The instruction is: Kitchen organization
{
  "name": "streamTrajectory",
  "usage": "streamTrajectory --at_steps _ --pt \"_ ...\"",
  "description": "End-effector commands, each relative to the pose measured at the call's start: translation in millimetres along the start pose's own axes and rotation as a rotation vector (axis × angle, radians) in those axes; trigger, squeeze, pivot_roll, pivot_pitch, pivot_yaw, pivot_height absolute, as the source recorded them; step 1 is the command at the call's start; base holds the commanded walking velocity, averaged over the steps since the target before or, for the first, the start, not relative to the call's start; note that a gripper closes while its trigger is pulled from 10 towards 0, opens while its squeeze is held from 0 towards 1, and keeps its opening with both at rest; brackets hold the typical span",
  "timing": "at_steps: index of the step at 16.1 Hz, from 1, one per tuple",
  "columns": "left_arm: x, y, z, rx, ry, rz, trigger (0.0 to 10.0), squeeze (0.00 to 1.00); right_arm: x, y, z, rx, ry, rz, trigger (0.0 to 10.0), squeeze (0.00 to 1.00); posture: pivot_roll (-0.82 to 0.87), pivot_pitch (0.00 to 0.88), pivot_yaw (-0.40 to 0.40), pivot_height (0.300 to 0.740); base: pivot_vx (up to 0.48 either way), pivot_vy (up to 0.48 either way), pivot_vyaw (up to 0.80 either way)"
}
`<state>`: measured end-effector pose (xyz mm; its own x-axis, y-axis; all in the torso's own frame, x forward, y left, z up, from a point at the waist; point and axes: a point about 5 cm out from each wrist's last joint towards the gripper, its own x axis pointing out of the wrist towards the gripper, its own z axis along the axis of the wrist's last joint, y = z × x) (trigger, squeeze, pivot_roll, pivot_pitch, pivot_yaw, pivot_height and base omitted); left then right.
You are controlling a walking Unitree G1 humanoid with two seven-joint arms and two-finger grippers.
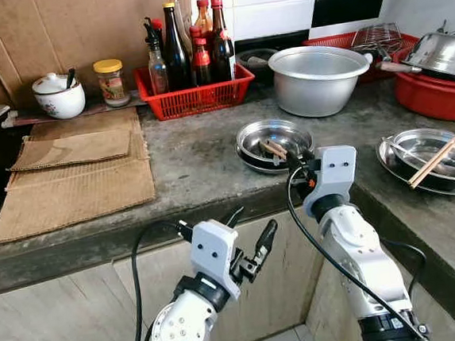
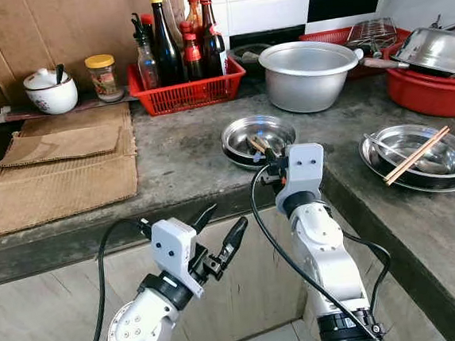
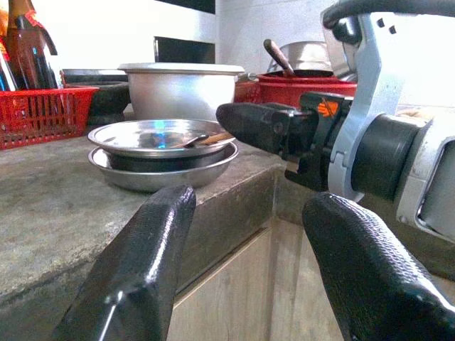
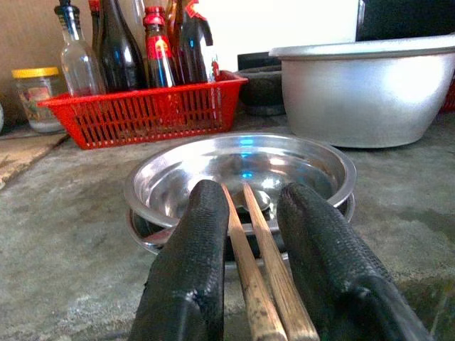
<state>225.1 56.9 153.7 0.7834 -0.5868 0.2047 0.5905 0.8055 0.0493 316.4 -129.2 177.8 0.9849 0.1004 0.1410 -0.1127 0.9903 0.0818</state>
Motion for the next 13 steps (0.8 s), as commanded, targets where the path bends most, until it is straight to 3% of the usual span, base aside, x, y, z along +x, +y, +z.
streamTrajectory --at_steps 1,2,3,9,11,13 --pt "1.4 -0.8 5 0.008 -0.024 -0.003 10.0 0.0 -0.6 -0.1 -6 -0.006 0.036 0.003 9.6 0.0 0.02 0.005 -0.05 0.74 0.0 0.0 0.0" --pt "1.3 -0.7 5 0.009 -0.023 -0.002 10.0 0.0 -0.6 0.2 -7 -0.006 0.042 0.004 4.1 0.0 0.02 0.005 -0.05 0.74 0.0 0.0 0.0" --pt "1.2 -0.6 5 0.009 -0.023 -0.001 10.0 0.0 -0.5 0.2 -7 -0.006 0.045 0.003 0.0 0.0 0.02 0.005 -0.051 0.74 0.0 0.0 0.0" --pt "1.2 0.6 5 0.013 -0.021 0.003 10.0 0.0 1.8 -0.5 -4 0.0 0.034 -0.005 0.0 0.0 0.02 0.007 -0.051 0.74 0.0 0.0 0.0" --pt "1.7 0.9 5 0.014 -0.021 0.005 10.0 0.0 3.1 -2.2 6 0.018 -0.012 -0.023 0.0 0.0 0.02 0.007 -0.049 0.74 0.0 0.0 0.0" --pt "2.2 1.5 4 0.014 -0.019 0.006 10.0 0.0 4.8 -2.5 37 0.05 -0.14 -0.045 0.0 0.0 0.02 0.007 -0.049 0.74 0.0 0.0 0.0"
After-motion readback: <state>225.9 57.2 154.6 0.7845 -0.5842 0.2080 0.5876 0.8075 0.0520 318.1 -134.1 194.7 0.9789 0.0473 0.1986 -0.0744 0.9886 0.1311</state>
